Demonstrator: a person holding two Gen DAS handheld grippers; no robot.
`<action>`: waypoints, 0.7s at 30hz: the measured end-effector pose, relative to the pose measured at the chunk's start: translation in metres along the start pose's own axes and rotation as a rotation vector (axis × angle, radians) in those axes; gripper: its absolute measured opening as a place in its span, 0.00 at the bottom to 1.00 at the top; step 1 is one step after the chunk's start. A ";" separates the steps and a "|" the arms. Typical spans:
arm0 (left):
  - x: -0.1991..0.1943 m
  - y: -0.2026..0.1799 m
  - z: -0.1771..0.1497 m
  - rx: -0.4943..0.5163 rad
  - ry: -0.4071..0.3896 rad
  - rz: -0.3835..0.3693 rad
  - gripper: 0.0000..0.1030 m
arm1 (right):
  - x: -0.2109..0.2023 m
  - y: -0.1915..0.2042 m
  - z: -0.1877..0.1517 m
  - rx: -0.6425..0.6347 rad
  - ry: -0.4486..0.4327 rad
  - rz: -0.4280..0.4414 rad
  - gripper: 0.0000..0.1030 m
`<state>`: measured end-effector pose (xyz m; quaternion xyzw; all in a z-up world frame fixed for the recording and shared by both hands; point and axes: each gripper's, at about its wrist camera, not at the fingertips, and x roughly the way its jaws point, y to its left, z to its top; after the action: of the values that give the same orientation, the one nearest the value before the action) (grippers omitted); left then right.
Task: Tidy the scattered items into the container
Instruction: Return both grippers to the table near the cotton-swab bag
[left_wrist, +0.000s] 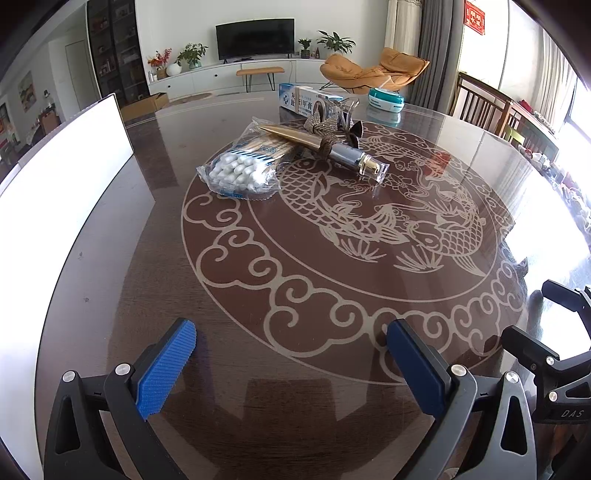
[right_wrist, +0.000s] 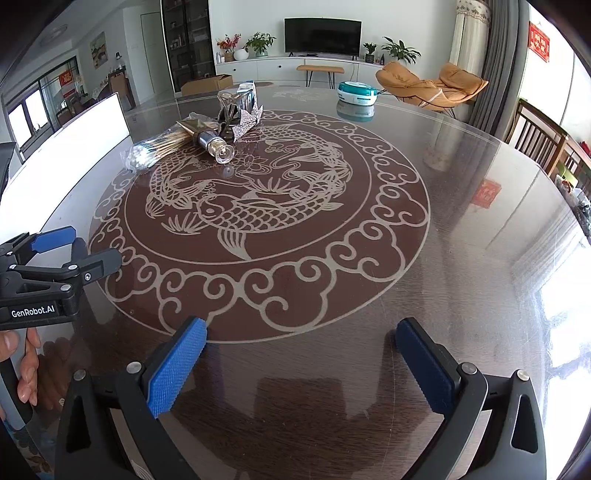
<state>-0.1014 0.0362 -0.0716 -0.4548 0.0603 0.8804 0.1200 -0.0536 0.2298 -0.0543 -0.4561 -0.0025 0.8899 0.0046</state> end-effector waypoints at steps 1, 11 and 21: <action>0.000 0.000 0.000 0.000 0.000 0.000 1.00 | 0.000 0.000 0.000 0.000 0.000 0.000 1.00; 0.000 0.000 0.000 0.000 0.000 0.000 1.00 | 0.000 0.001 0.000 0.000 0.000 0.001 1.00; -0.009 0.004 -0.011 -0.017 0.004 0.014 1.00 | 0.001 0.001 0.000 0.000 0.000 0.002 1.00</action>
<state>-0.0885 0.0287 -0.0705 -0.4569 0.0563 0.8809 0.1097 -0.0540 0.2292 -0.0550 -0.4563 -0.0020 0.8898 0.0040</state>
